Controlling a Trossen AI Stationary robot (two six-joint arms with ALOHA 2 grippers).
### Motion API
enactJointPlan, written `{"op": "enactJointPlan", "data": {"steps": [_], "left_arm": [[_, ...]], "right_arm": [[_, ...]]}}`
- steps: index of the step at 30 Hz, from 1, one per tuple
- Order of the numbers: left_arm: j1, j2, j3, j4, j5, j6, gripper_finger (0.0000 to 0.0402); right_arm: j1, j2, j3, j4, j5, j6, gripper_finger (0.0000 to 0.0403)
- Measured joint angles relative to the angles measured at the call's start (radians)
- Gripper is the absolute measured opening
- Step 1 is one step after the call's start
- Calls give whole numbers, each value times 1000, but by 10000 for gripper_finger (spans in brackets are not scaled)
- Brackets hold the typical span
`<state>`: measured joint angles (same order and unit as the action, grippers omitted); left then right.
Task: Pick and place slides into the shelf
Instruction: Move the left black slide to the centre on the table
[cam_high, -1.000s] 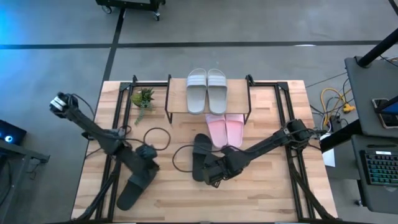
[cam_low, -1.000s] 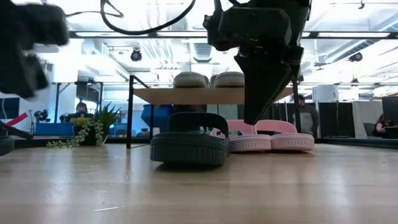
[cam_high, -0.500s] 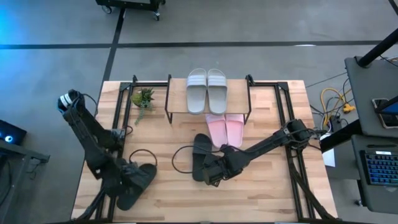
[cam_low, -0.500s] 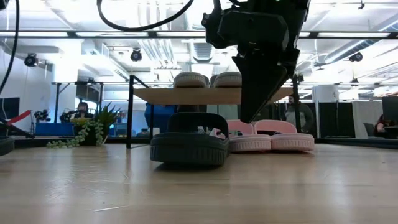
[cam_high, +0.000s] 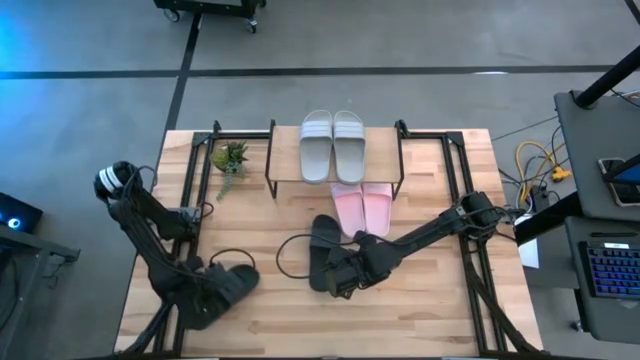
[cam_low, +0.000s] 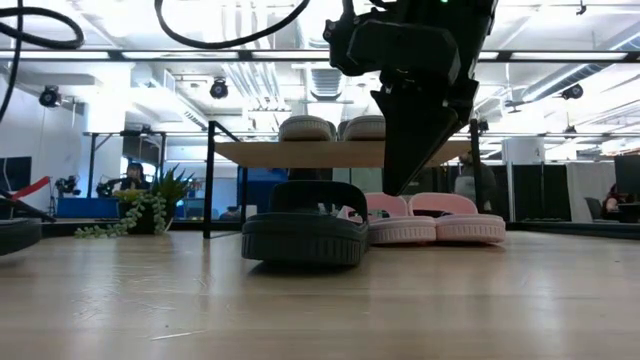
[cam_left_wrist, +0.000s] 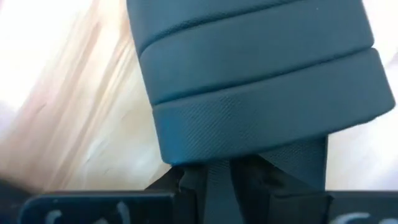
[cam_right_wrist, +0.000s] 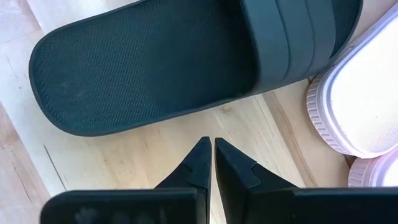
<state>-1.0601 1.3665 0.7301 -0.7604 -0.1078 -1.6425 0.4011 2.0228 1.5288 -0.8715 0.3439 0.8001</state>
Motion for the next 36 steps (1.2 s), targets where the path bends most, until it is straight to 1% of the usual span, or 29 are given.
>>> {"op": "enactJointPlan", "data": {"steps": [4, 7, 9, 13, 15, 18, 21, 25, 29, 33, 36], "left_arm": [[35, 17, 0, 89, -95, 35, 51], [78, 30, -5, 145, -143, 105, 51], [118, 40, -10, 174, -157, 155, 51], [212, 52, -17, 199, -236, 248, 51], [259, 52, -16, 203, -254, 289, 51], [299, 28, -7, 203, -257, 351, 51], [302, -12, 2, 203, -201, 416, 51], [276, -42, -9, 184, -111, 421, 51], [250, -43, -27, 189, -92, 393, 51], [248, -21, -30, 284, -84, 404, 51], [249, 10, -31, 362, -105, 435, 51]], "right_arm": [[0, 0, 0, 0, -1, 1, 13], [0, 0, 0, 0, -1, 3, 13], [0, 0, 0, 1, -1, 3, 13], [0, 0, 0, 1, -2, 4, 13], [0, 0, 0, 1, -3, 10, 13], [3, 0, 0, 0, -8, 12, 13], [9, 0, 0, -6, -11, 28, 13], [17, 0, 0, -6, -23, 60, 13], [18, 0, 0, -3, -37, 64, 13], [18, 0, 0, -1, -33, 64, 13], [18, 0, 0, 1, -32, 64, 13]]}}
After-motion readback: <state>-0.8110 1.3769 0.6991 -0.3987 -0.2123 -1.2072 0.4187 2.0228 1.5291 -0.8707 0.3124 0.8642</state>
